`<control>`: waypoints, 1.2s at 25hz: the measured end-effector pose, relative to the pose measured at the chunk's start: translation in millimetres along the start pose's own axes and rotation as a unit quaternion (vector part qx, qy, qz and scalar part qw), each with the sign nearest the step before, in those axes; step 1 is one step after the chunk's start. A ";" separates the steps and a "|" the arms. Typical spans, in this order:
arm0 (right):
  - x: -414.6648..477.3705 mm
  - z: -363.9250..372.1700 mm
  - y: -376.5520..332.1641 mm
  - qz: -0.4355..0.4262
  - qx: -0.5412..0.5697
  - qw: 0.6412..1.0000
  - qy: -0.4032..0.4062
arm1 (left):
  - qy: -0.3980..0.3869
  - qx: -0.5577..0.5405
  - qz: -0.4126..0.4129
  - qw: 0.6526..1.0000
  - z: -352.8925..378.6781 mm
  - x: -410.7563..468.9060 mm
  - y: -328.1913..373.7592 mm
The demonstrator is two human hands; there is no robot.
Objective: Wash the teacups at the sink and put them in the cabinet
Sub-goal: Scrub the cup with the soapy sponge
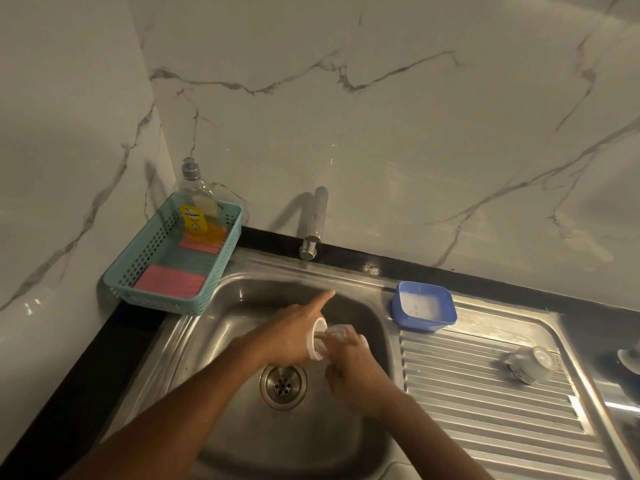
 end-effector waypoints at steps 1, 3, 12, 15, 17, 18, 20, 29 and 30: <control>-1.9 2.5 1.9 -0.012 -0.067 0.997 -0.019 | -0.040 -0.015 -0.006 0.999 -1.0 2.9 -2.7; -2.6 -1.2 6.6 0.003 -0.070 0.997 -0.005 | -0.073 -0.105 0.006 0.992 -3.4 5.2 -9.9; 8.2 4.4 -9.1 -0.028 0.359 0.930 0.070 | 0.126 -0.635 0.079 0.758 11.7 -8.8 -37.6; 2.8 16.8 -10.6 -0.052 0.053 0.997 0.028 | 0.002 -0.629 -0.042 0.776 33.1 -10.7 -30.2; 4.1 24.7 -3.7 -0.053 0.060 0.997 -0.011 | -0.081 -0.639 -0.115 0.756 48.9 -17.8 -30.0; 4.5 26.2 -4.3 -0.059 0.099 0.993 -0.012 | -0.088 -0.647 -0.125 0.747 49.9 -17.6 -31.3; 5.4 15.8 -2.1 -0.027 0.231 0.972 0.043 | -0.075 -0.658 -0.094 0.744 48.8 -11.1 -27.8; 10.2 24.1 -9.4 -0.056 0.205 0.972 0.104 | 0.211 -0.601 -0.108 0.763 30.4 -4.6 -45.5; 9.7 33.6 -4.3 -0.073 0.047 0.994 0.066 | 0.137 -0.623 -0.167 0.752 46.2 -6.6 -47.8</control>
Point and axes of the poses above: each hand's wrist, its own x-axis towards the middle knuckle, its own z-axis out of the palm, y = z × x, the point moved 8 cm from there along x, towards the middle knuckle, and after that the axes turned 15 degrees about -y, right-handed, at the moved point
